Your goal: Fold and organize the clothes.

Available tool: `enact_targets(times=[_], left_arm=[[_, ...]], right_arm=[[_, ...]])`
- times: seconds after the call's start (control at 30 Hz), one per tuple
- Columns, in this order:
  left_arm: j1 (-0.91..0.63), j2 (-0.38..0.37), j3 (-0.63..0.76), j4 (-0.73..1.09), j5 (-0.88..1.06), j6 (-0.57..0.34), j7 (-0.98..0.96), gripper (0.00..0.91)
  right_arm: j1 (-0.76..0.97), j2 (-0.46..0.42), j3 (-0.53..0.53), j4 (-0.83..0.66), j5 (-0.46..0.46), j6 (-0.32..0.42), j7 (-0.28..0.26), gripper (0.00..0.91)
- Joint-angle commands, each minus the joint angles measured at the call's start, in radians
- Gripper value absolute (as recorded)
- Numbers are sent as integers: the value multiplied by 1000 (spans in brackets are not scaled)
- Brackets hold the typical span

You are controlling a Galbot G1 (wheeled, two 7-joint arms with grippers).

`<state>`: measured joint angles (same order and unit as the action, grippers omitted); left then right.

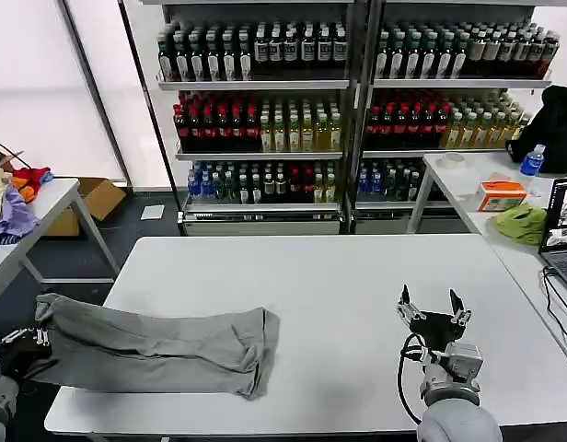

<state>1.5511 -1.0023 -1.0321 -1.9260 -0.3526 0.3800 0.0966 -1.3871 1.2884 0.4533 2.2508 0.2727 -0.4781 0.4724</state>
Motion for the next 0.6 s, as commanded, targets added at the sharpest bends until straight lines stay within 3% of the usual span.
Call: enact_targets(times=[0.03, 0.07, 0.27, 0.6], left_arm=[[11, -125, 235, -105, 116, -23, -9, 0], [8, -170, 295, -117, 131, -25, -25, 0], [-35, -273, 531, -191, 133, 37, -101, 0], [-104, -323, 720, -157, 150, 76, -161, 0]], right_arm=[[-38, 6, 12, 15, -3, 6, -2, 907], [-50, 7, 18, 21, -6, 10, -2, 907], [-116, 15, 51, 42, -19, 33, -3, 907], [-161, 53, 61, 95, -44, 34, -14, 907]])
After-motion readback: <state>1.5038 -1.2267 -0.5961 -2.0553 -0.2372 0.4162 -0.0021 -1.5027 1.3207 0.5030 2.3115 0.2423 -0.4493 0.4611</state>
